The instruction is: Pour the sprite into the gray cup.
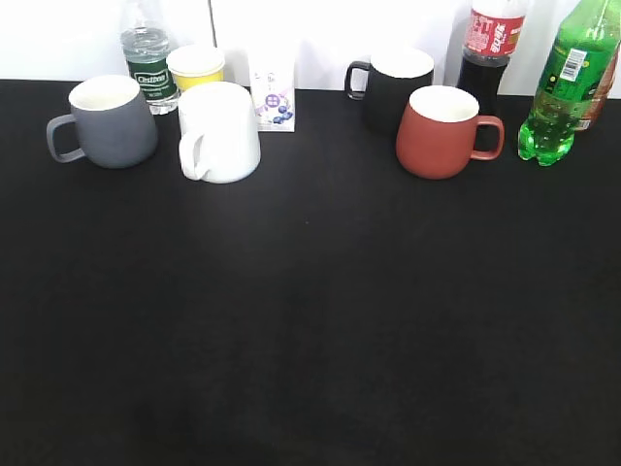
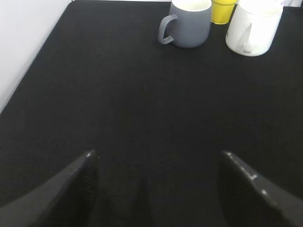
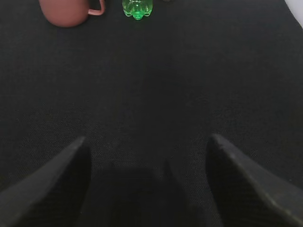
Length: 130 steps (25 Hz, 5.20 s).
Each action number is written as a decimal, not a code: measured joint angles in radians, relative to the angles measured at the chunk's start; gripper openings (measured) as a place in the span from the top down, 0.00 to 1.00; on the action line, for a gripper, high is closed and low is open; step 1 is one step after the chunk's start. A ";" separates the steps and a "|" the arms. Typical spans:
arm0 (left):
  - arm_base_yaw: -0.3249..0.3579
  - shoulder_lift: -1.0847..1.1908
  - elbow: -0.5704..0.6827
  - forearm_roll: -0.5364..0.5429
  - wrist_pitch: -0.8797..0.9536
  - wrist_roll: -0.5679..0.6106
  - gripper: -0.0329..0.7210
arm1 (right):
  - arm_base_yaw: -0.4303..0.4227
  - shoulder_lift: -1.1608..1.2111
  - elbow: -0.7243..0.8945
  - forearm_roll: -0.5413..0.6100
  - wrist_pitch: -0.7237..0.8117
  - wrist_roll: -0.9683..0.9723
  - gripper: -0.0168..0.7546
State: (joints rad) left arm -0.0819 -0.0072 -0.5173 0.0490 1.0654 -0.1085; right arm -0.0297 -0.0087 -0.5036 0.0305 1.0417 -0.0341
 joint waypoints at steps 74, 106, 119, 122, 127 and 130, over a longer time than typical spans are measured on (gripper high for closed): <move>-0.098 1.454 0.162 0.425 -1.982 -0.104 0.84 | 0.000 1.527 0.081 -0.050 -1.969 0.066 0.11; -0.099 1.454 0.162 0.515 -1.980 -0.104 0.84 | 0.052 1.668 -0.220 -0.444 -1.986 0.154 0.38; -0.278 1.705 0.029 0.472 -2.067 -0.013 0.84 | 0.450 1.738 -0.280 -0.470 -1.808 -0.554 0.38; -0.278 1.716 0.028 0.471 -2.098 0.009 0.84 | 0.450 1.763 -0.286 -0.459 -1.817 -0.763 0.38; -0.278 1.716 0.028 0.469 -2.104 0.010 0.84 | 0.450 1.763 -0.286 -0.455 -1.910 -0.957 0.38; -0.278 1.716 0.028 0.469 -2.104 0.010 0.84 | 0.450 1.763 -0.286 -0.453 -1.941 -1.047 0.38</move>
State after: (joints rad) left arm -0.3599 1.7085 -0.4893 0.5182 -1.0383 -0.0986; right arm 0.4204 1.7547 -0.7892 -0.4221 -0.8995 -1.0807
